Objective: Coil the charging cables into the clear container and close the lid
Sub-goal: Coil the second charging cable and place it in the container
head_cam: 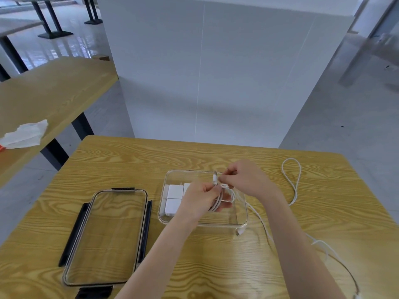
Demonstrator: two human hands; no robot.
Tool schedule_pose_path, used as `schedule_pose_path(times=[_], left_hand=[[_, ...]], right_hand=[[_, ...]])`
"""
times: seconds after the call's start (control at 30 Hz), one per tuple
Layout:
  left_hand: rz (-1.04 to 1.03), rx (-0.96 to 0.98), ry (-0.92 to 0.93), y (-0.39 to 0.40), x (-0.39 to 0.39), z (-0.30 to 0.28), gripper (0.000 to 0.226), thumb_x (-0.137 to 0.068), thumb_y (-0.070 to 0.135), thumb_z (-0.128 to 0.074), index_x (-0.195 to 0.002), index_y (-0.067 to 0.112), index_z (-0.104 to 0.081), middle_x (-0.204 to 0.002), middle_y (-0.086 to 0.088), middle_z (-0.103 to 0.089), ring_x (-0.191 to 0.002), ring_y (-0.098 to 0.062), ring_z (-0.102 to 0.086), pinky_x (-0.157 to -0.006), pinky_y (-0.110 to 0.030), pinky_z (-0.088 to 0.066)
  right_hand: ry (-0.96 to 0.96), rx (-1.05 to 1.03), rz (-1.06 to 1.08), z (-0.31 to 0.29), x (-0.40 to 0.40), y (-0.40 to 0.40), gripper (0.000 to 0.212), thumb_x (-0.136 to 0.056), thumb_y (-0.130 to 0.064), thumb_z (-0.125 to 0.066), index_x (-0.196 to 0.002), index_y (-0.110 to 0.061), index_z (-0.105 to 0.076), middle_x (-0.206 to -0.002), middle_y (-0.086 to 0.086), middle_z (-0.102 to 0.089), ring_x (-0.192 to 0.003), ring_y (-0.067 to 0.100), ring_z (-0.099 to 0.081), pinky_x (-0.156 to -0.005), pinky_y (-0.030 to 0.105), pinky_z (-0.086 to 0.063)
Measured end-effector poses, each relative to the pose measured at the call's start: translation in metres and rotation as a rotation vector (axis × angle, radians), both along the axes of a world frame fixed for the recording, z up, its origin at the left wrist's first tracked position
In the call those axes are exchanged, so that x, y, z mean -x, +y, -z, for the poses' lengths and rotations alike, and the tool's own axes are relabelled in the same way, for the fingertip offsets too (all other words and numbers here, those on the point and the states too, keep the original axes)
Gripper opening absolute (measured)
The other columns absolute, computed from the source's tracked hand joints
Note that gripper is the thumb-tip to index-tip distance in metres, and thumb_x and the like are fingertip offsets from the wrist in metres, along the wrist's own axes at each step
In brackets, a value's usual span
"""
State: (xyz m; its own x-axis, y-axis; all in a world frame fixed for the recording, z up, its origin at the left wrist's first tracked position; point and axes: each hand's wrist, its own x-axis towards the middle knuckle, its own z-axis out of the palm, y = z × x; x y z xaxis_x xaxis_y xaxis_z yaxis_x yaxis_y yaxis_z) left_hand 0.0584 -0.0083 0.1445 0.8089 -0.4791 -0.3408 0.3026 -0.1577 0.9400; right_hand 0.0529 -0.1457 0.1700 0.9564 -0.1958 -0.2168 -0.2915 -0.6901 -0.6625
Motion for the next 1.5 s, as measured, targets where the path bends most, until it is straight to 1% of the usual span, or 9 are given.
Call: schedule_pose_path(times=[0.1,0.23,0.37,0.47,0.6,0.77,0.93,1.3,1.5], left_hand=[[-0.108,0.008,-0.006,-0.003,-0.003,0.006,0.029,-0.096,0.012,-0.046,-0.083,0.004,-0.070,-0.078,-0.007,-0.074,-0.065,-0.012,-0.071,-0.056,-0.017,-0.052],[-0.233,0.045,0.051,0.001,-0.014,0.017,0.030,-0.095,0.016,-0.047,-0.081,0.005,-0.072,-0.073,-0.009,-0.071,-0.067,-0.019,-0.066,-0.071,-0.029,-0.052],[-0.282,0.190,0.186,0.007,-0.023,0.020,0.030,-0.096,0.018,-0.046,-0.088,0.004,-0.071,-0.064,-0.002,-0.070,-0.063,-0.015,-0.063,-0.068,-0.027,-0.048],[-0.289,0.327,0.284,0.011,-0.027,0.017,0.029,-0.096,0.020,-0.048,-0.092,0.001,-0.070,-0.084,-0.008,-0.075,-0.079,-0.016,-0.070,-0.076,-0.028,-0.054],[-0.313,0.417,0.395,0.009,-0.026,0.010,0.027,-0.095,0.018,-0.048,-0.087,0.001,-0.068,-0.073,-0.003,-0.074,-0.069,-0.009,-0.071,-0.064,-0.023,-0.055],[-0.329,0.444,0.462,0.008,-0.026,0.007,0.028,-0.096,0.017,-0.047,-0.086,0.000,-0.067,-0.067,-0.004,-0.073,-0.061,-0.009,-0.069,-0.059,-0.020,-0.055],[-0.322,0.559,0.475,0.013,-0.030,0.001,0.028,-0.097,0.013,-0.042,-0.090,-0.003,-0.064,-0.069,-0.005,-0.072,-0.060,-0.011,-0.069,-0.062,-0.023,-0.054],[-0.086,0.475,0.316,0.027,-0.026,-0.017,0.030,-0.096,0.014,-0.042,-0.102,-0.007,-0.063,-0.057,-0.001,-0.056,-0.049,-0.010,-0.053,-0.051,-0.020,-0.048],[0.050,0.176,0.218,0.025,-0.009,-0.015,0.027,-0.095,0.015,-0.046,-0.094,-0.003,-0.067,-0.065,-0.004,-0.068,-0.055,-0.012,-0.061,-0.055,-0.023,-0.049]], right_hand=[[-0.055,-0.002,-0.024,-0.002,0.004,0.013,0.023,-0.089,-0.011,-0.050,-0.086,0.003,-0.068,-0.075,0.016,-0.066,-0.055,0.011,-0.046,-0.047,0.011,-0.034],[-0.086,-0.137,-0.011,-0.002,0.015,0.024,0.028,-0.090,-0.007,-0.044,-0.090,-0.007,-0.072,-0.064,0.001,-0.065,-0.051,0.009,-0.056,-0.048,0.018,-0.044],[-0.050,-0.481,0.045,-0.001,0.027,0.033,0.021,-0.092,-0.002,-0.048,-0.092,-0.002,-0.069,-0.061,0.005,-0.065,-0.046,0.014,-0.060,-0.049,0.028,-0.054],[0.026,-0.686,0.011,0.005,0.033,0.041,0.019,-0.094,-0.009,-0.051,-0.086,-0.002,-0.067,-0.056,0.002,-0.061,-0.046,0.013,-0.056,-0.049,0.024,-0.051],[0.066,-0.681,-0.032,0.020,0.035,0.046,0.026,-0.093,-0.025,-0.054,-0.072,-0.017,-0.067,-0.060,-0.005,-0.058,-0.061,0.008,-0.054,-0.062,0.026,-0.049],[0.102,-0.807,-0.125,0.026,0.039,0.049,0.028,-0.096,-0.019,-0.049,-0.074,-0.014,-0.066,-0.070,0.000,-0.069,-0.069,0.013,-0.065,-0.075,0.030,-0.053],[0.257,-0.740,-0.116,0.043,0.039,0.042,0.030,-0.094,-0.030,-0.047,-0.069,-0.014,-0.052,-0.067,0.014,-0.069,-0.062,0.025,-0.066,-0.069,0.030,-0.054],[0.342,-0.487,-0.069,0.073,0.029,0.004,0.053,-0.061,-0.067,-0.067,-0.047,-0.021,-0.046,-0.044,-0.005,-0.039,-0.042,0.011,-0.040,-0.054,0.025,-0.045],[0.171,-0.290,0.071,0.053,0.012,-0.014,0.030,-0.078,-0.032,-0.072,-0.060,-0.016,-0.054,-0.047,-0.007,-0.039,-0.043,0.008,-0.032,-0.045,0.018,-0.030]])
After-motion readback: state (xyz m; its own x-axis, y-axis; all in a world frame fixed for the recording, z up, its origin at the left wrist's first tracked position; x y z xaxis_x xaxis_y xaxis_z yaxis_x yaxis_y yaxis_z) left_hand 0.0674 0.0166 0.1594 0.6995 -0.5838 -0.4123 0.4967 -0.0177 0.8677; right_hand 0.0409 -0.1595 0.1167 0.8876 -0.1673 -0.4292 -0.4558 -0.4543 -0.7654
